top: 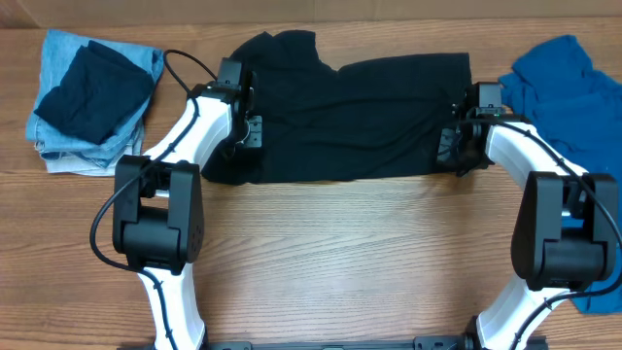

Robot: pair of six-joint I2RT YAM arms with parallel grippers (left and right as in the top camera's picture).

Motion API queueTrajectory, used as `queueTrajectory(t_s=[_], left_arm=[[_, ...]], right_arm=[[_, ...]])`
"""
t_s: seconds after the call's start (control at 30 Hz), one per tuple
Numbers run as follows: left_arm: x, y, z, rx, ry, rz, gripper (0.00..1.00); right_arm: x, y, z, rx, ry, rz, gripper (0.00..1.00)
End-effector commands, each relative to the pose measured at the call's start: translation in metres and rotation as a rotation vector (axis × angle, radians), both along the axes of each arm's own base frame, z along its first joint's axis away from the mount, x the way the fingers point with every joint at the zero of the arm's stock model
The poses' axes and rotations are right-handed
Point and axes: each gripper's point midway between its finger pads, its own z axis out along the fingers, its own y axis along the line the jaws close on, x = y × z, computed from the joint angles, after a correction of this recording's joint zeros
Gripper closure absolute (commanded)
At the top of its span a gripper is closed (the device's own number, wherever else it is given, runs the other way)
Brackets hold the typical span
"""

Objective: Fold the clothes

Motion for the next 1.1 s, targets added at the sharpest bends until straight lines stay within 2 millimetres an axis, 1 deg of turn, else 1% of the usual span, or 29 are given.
queueTrajectory(t_s=[0.0,0.03,0.1,0.27,0.3,0.33,0.37,0.4,0.43,0.47,0.5,0.6,0.63,0.67,0.73,0.8,0.87,0.97,1.0,1.07], left_arm=[[0.003,0.011,0.000,0.064,-0.022,0.022,0.96],[0.006,0.011,0.001,0.062,-0.034,0.017,0.96],[0.008,0.012,0.001,0.060,-0.044,0.020,0.96],[0.005,0.027,-0.007,0.063,-0.022,0.051,0.96],[0.011,0.028,0.000,0.053,-0.046,0.057,0.96],[0.024,0.026,0.022,0.041,-0.088,0.059,0.96],[0.031,0.023,0.041,0.029,-0.117,0.058,0.96],[0.041,0.015,0.074,-0.016,-0.157,0.046,0.96],[0.044,0.007,0.095,-0.058,-0.174,0.035,0.96],[0.045,0.002,0.104,-0.089,-0.177,0.025,0.96],[0.042,-0.003,0.105,-0.116,-0.163,0.016,0.96],[0.025,-0.003,0.070,-0.099,-0.048,0.016,0.96],[0.016,-0.002,0.041,-0.090,0.021,0.019,0.96],[0.009,-0.002,0.023,-0.085,0.068,0.021,0.96],[0.000,-0.001,-0.003,-0.077,0.136,0.024,0.96],[-0.006,0.000,-0.023,-0.070,0.185,0.026,0.96],[-0.013,0.001,-0.036,-0.063,0.227,0.028,0.96],[-0.015,0.004,-0.038,-0.050,0.238,0.031,0.96],[-0.018,0.009,-0.038,-0.026,0.250,0.034,0.96],[-0.031,0.028,-0.037,0.081,0.294,0.051,0.96]], right_arm=[[-0.026,-0.021,-0.003,-0.116,0.096,-0.062,0.96],[-0.035,-0.028,-0.003,-0.145,0.131,-0.100,0.96],[-0.047,-0.035,-0.005,-0.155,0.176,-0.126,0.96],[-0.060,-0.035,-0.009,-0.142,0.218,-0.162,0.96],[-0.057,-0.035,-0.007,-0.141,0.208,-0.169,0.96],[-0.049,-0.035,0.001,-0.136,0.192,-0.169,0.96],[-0.041,-0.032,0.008,-0.115,0.178,-0.167,0.96],[-0.031,-0.027,0.020,-0.082,0.158,-0.162,0.96],[-0.023,-0.022,0.028,-0.051,0.139,-0.158,0.96],[-0.018,-0.018,0.033,-0.027,0.125,-0.154,0.96],[-0.012,-0.014,0.037,-0.003,0.106,-0.149,0.96],[-0.003,-0.015,0.036,-0.001,0.066,-0.148,0.96],[0.001,-0.015,0.034,0.000,0.048,-0.148,0.96],[0.000,-0.015,0.033,-0.001,0.047,-0.147,0.96],[0.001,-0.015,0.029,-0.004,0.040,-0.133,0.96],[0.001,-0.015,0.024,-0.004,0.039,-0.133,0.96],[-0.003,-0.015,0.017,-0.004,0.060,-0.133,0.96],[-0.013,-0.013,0.004,0.000,0.095,-0.132,0.96],[-0.021,-0.012,-0.002,0.006,0.120,-0.131,0.96],[-0.039,-0.008,-0.014,0.023,0.169,-0.129,0.96]])
